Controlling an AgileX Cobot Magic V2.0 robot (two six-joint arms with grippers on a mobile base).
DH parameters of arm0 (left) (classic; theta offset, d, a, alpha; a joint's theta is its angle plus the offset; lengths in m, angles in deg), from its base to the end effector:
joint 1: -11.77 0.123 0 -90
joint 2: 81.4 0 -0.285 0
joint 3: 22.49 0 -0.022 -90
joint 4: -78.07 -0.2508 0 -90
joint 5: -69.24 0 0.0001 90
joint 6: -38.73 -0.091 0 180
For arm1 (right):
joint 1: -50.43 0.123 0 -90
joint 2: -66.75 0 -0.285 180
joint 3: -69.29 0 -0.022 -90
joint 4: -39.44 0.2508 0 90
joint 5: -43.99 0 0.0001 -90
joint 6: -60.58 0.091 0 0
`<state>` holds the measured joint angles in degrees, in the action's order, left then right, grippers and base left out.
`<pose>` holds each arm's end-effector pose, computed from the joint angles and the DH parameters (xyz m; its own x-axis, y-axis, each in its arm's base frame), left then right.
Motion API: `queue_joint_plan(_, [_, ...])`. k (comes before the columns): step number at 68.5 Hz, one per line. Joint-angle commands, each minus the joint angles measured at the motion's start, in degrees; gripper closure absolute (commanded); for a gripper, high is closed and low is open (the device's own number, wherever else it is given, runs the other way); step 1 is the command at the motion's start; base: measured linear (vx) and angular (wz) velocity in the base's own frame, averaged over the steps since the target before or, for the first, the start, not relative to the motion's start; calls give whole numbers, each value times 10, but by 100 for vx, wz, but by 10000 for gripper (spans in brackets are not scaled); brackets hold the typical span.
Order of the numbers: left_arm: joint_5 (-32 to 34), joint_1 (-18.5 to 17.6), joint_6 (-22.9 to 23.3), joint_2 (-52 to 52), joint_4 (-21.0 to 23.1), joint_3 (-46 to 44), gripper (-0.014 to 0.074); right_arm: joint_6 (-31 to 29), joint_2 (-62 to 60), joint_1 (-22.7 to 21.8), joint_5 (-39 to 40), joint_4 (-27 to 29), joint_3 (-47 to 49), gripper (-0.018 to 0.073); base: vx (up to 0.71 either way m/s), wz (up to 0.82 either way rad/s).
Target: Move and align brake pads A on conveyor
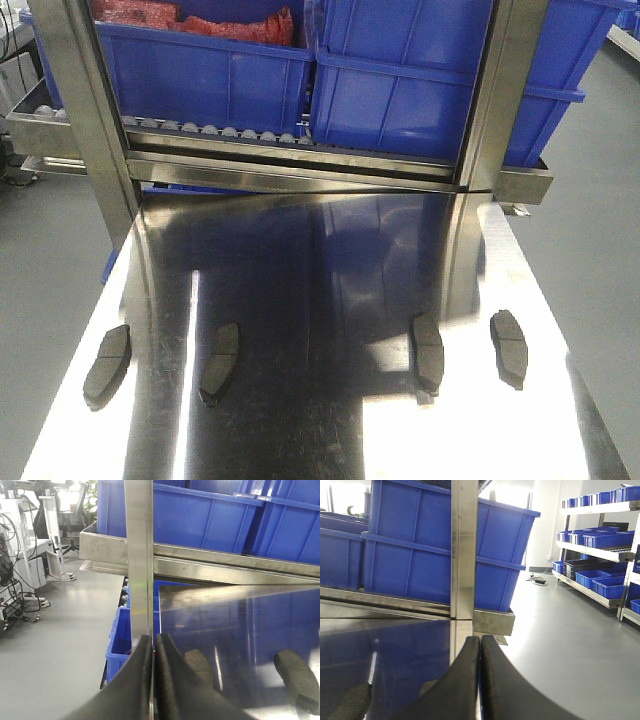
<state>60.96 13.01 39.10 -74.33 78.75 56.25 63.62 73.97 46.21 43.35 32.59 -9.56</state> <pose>0.0564 0.0011 0.1918 -0.0709 -0.0197 -0.9973 -0.0212 0.9996 -0.0183 0.0567 -0.0043 0.2031 0.0522 -0.0705 -0.9961 0.0786 0.9947 -0.0663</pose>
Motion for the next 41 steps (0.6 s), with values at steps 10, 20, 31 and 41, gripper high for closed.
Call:
queue_joint_plan(10, [46, 0, 2, -8, 6, 10, 602, 0, -7, -3, 45, -6, -7, 571, 0, 0])
queue_joint_plan(20, [46, 0, 2, -8, 6, 10, 602, 0, -7, -3, 45, -6, -7, 571, 0, 0])
queue_joint_plan(31, [46, 0, 2, -8, 6, 10, 602, 0, -7, -3, 45, -6, -7, 571, 0, 0])
queue_joint_plan(41, [46, 0, 2, -8, 6, 10, 602, 0, -7, -3, 45, -6, -7, 571, 0, 0])
